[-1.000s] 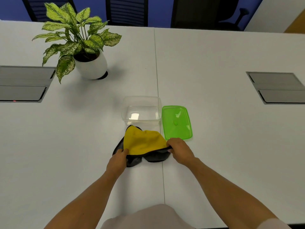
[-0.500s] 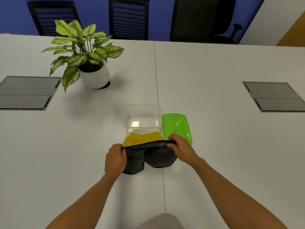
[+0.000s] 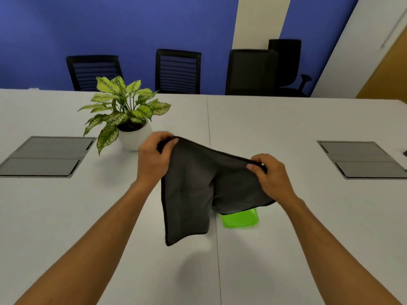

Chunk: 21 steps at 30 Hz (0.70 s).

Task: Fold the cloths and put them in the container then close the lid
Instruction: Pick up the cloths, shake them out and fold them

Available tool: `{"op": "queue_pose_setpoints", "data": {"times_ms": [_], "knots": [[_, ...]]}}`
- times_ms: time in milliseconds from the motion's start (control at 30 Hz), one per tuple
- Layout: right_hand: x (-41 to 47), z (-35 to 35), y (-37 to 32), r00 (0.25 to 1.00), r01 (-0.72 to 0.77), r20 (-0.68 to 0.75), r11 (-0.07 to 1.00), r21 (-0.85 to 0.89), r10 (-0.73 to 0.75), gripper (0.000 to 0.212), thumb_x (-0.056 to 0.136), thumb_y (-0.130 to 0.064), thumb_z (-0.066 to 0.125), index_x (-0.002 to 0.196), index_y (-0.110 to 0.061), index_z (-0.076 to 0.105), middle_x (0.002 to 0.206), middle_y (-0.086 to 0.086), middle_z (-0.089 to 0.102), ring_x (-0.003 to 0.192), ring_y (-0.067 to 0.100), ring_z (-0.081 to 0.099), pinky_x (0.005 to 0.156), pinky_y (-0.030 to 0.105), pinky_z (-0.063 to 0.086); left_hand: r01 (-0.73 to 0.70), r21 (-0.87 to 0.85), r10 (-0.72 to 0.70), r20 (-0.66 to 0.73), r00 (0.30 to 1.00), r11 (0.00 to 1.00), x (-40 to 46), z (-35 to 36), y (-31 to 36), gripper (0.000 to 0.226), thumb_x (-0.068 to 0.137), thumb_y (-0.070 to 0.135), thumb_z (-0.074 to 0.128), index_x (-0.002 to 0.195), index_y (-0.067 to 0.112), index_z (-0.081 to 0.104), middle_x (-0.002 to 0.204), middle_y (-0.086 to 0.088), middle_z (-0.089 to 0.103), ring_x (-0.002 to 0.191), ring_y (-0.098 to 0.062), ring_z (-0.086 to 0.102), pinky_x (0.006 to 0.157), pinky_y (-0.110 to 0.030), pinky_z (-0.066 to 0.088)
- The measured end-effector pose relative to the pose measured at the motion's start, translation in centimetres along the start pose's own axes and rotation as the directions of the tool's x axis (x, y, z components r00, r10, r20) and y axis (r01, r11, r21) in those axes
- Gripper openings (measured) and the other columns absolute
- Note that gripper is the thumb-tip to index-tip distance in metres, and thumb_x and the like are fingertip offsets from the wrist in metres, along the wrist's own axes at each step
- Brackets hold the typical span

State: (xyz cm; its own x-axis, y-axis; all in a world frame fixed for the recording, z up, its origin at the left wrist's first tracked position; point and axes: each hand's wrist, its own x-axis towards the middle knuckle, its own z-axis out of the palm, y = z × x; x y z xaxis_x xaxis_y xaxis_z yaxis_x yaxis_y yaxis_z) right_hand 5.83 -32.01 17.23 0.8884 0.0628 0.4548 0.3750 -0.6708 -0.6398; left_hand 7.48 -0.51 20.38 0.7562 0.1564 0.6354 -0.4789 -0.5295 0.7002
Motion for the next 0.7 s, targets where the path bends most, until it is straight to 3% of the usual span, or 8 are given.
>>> {"op": "queue_pose_setpoints", "data": {"times_ms": [100,200,300,367,433,533,700], "knots": [[2.2,-2.8,-1.3,1.0,0.025,0.006,0.994,-0.104,-0.025,0.005,0.088,-0.028,0.063,0.093,-0.027,0.062,0.09,-0.008,0.064,0.083,0.013,0.059,0.077,0.026,0.046,-0.056,-0.087,0.06,0.048,0.997,0.995,3.4,-0.1,3.4,0.01,0.083,0.019,0.074,0.091,0.019,0.068,0.083,0.014,0.065,0.079,0.001,0.062,0.076,-0.012,0.049],[3.7,-4.4,-3.6,0.998,0.033,0.067,0.986,-0.163,-0.023,0.008,0.089,-0.034,0.06,0.097,-0.033,0.06,0.09,-0.01,0.063,0.076,0.01,0.057,0.073,0.03,0.05,-0.155,-0.142,0.173,0.127,0.977,0.978,5.8,0.6,7.3,0.02,0.077,0.021,0.08,0.089,0.021,0.064,0.083,0.02,0.063,0.078,0.002,0.062,0.074,-0.013,0.048],[4.9,-4.9,-7.1,0.998,0.052,0.032,0.997,0.049,-0.054,0.024,0.085,-0.031,0.068,0.107,-0.027,0.059,0.091,-0.005,0.063,0.076,0.012,0.06,0.07,0.023,0.049,-0.226,-0.152,0.256,0.223,0.94,0.962,7.5,1.8,11.0,0.031,0.076,0.026,0.081,0.096,0.02,0.058,0.08,0.013,0.065,0.078,-0.004,0.065,0.072,-0.013,0.05],[5.7,-5.0,-9.9,0.997,0.061,0.021,0.965,0.256,-0.068,0.031,0.084,-0.029,0.07,0.112,-0.026,0.056,0.097,-0.006,0.063,0.084,0.009,0.061,0.073,0.015,0.049,-0.251,-0.154,0.287,0.296,0.911,0.956,8.3,2.8,13.0,0.036,0.077,0.024,0.081,0.1,0.02,0.055,0.079,0.003,0.069,0.074,-0.007,0.066,0.07,-0.013,0.05],[6.5,-4.9,-12.2,0.995,0.064,0.048,0.93,0.362,-0.087,0.035,0.086,-0.033,0.067,0.117,-0.026,0.053,0.108,-0.007,0.064,0.097,0.007,0.063,0.081,0.017,0.053,-0.267,-0.137,0.3,0.376,0.877,0.954,8.8,3.7,14.3,0.039,0.079,0.021,0.079,0.107,0.018,0.051,0.081,-0.001,0.07,0.072,-0.008,0.067,0.07,-0.012,0.05],[7.6,-4.6,-14.1,0.999,0.045,-0.017,0.915,0.4,-0.041,0.035,0.086,-0.033,0.066,0.117,-0.022,0.054,0.111,-0.003,0.066,0.1,0.011,0.065,0.086,0.024,0.056,-0.283,-0.11,0.302,0.427,0.852,0.953,9.2,4.4,15.3,0.043,0.084,0.016,0.074,0.117,0.013,0.047,0.08,-0.002,0.067,0.07,-0.012,0.065,0.07,-0.015,0.052],[8.9,-4.1,-15.1,0.992,0.021,-0.125,0.925,0.38,0.029,0.018,0.089,-0.026,0.065,0.103,-0.015,0.063,0.097,0.002,0.071,0.089,0.013,0.068,0.083,0.033,0.059,-0.279,-0.06,0.279,0.393,0.876,0.959,9.4,4.2,14.9,0.045,0.085,0.006,0.068,0.122,0.011,0.043,0.083,-0.004,0.063,0.068,-0.009,0.06,0.068,-0.016,0.05]]}}
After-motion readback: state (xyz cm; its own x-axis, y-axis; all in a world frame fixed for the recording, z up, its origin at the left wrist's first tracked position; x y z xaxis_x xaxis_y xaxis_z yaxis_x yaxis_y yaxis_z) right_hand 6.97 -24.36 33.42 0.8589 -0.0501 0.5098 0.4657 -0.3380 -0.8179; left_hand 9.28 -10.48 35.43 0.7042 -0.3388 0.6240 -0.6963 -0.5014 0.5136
